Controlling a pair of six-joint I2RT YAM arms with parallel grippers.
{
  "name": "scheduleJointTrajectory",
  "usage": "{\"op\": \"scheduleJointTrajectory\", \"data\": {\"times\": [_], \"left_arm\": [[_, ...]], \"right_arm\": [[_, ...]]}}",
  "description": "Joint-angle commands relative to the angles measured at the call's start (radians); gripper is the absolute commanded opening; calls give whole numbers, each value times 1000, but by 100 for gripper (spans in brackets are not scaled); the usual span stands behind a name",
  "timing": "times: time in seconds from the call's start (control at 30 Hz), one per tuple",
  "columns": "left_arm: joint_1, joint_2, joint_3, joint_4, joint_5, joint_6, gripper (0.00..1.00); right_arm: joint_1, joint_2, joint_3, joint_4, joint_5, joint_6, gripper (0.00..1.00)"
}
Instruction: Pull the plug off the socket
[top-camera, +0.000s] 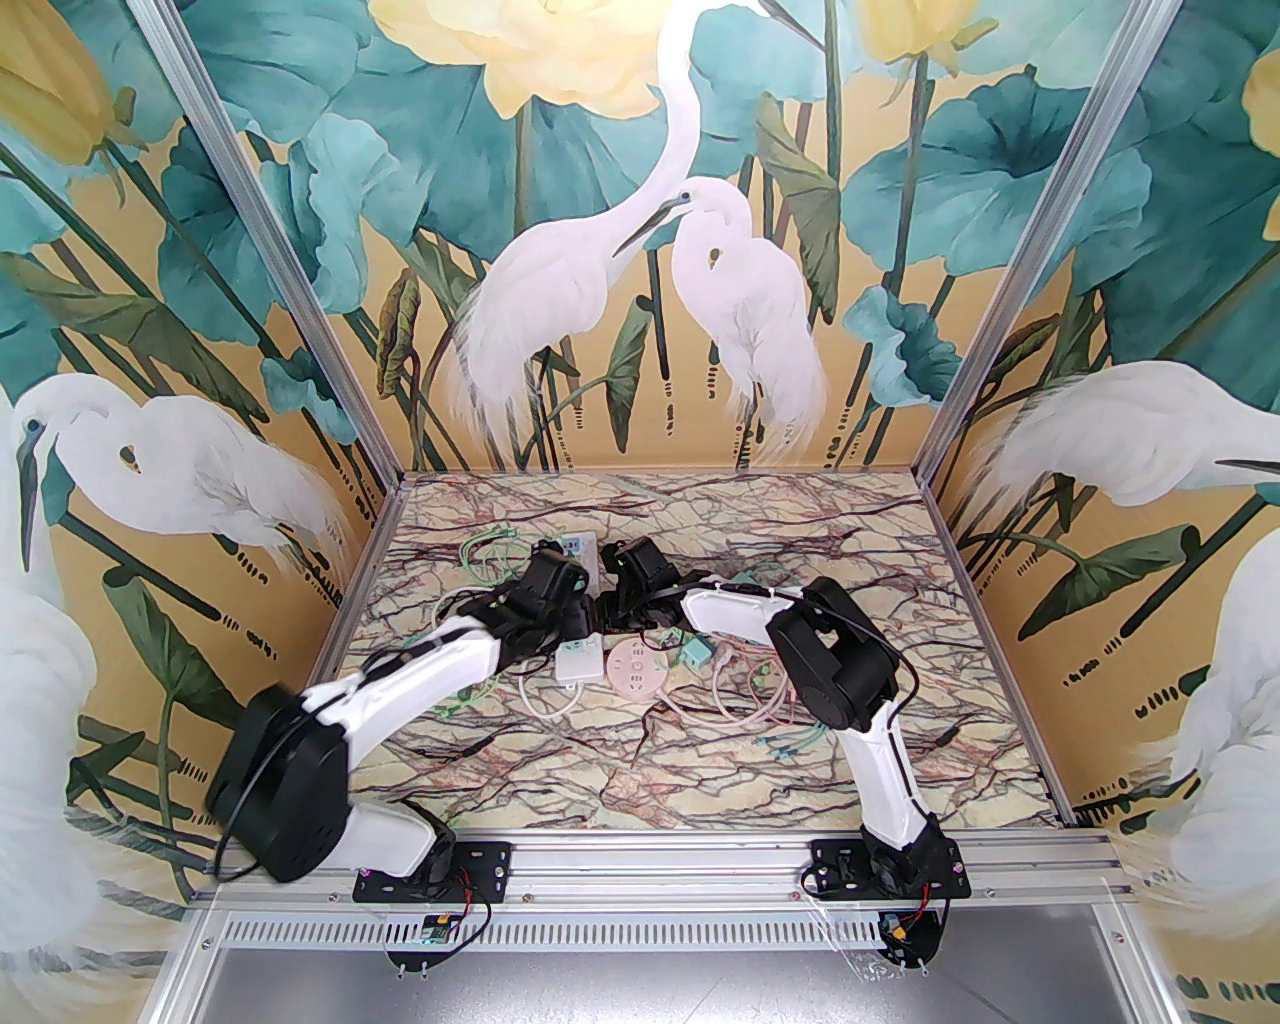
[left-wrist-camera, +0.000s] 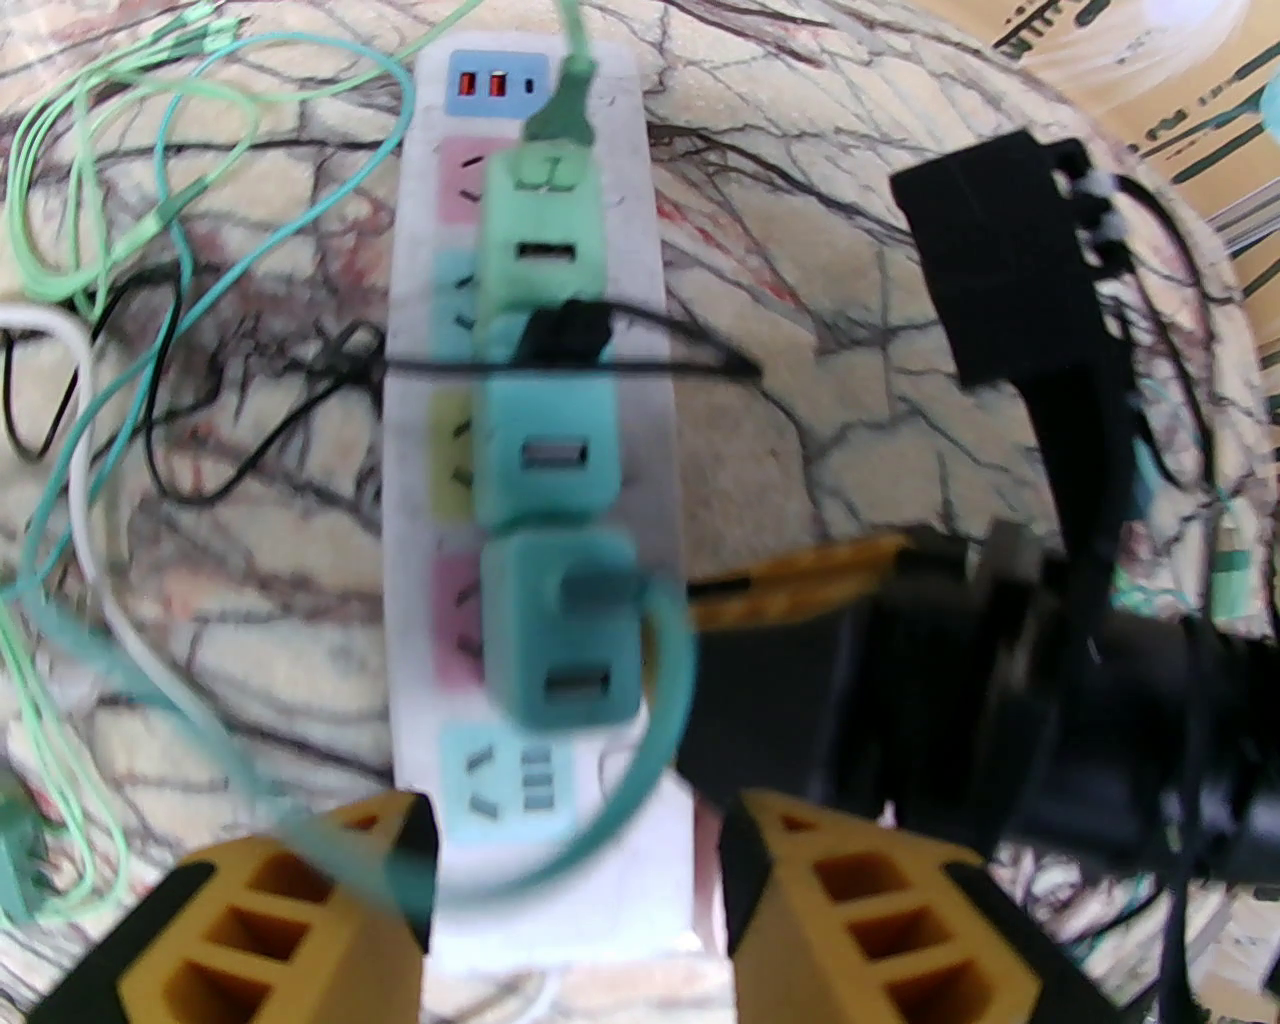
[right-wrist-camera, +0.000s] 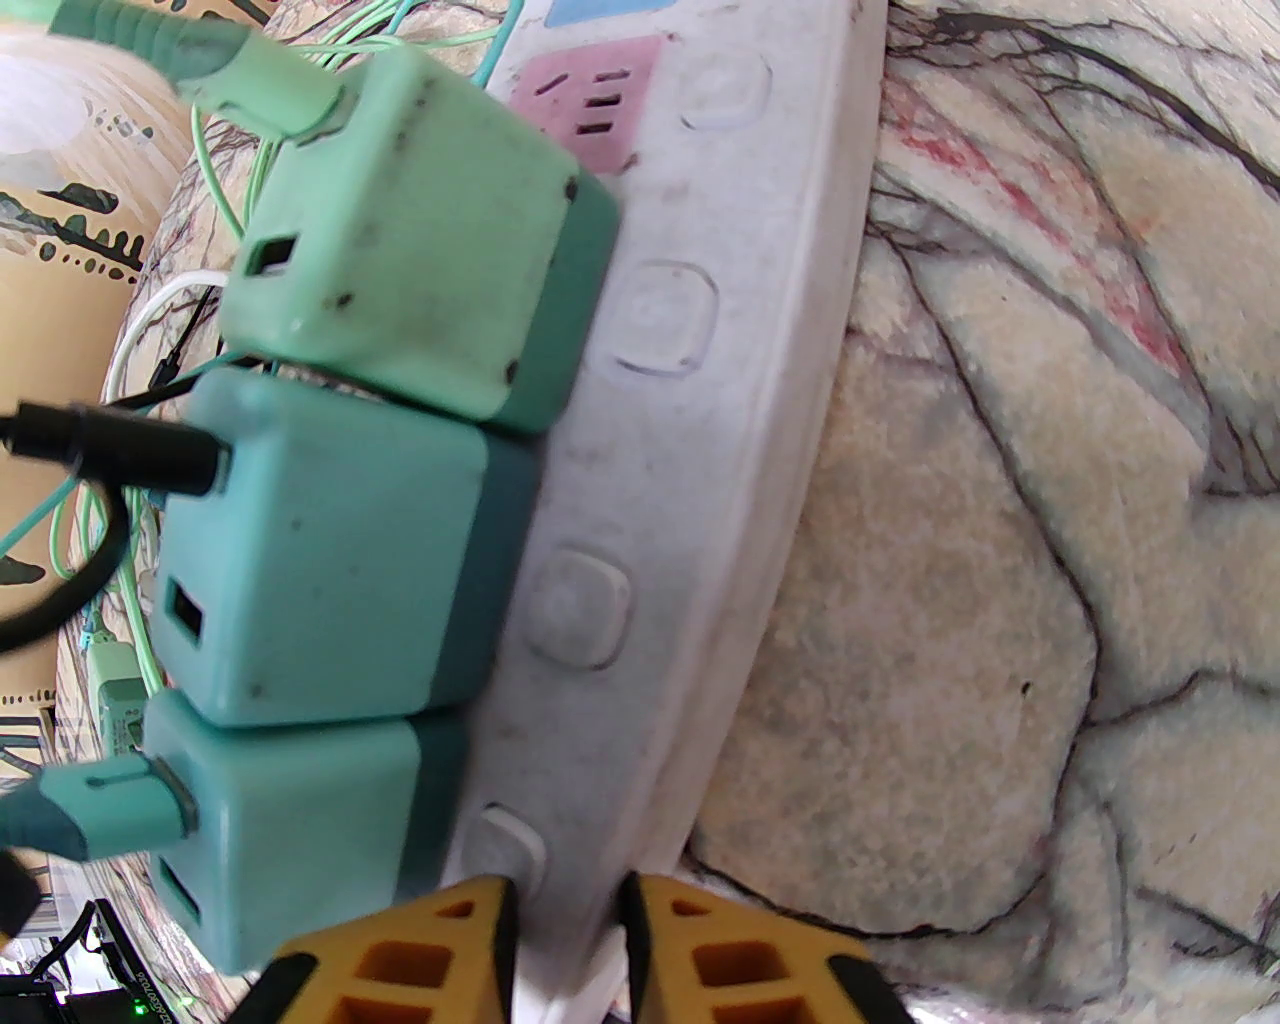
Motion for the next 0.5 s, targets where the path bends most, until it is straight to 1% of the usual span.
{"op": "scheduleJointTrajectory", "data": {"times": [0.0, 0.1, 0.17, 0.37, 0.47], "left_arm": [[-3, 58, 52, -21, -63, 40, 52], [-4, 104, 74, -26, -70, 39, 52], [-3, 132, 88, -31, -76, 35, 51], [4, 192, 108, -39, -84, 32, 50], [15, 208, 110, -36, -77, 32, 47]], "right_arm": [[10, 62, -37, -82, 14, -6, 24], [4, 62, -42, -74, 4, 2, 23], [0, 61, -46, -71, -3, 4, 19], [-4, 62, -51, -61, -14, 8, 19], [-4, 66, -46, -65, -17, 8, 19]]}}
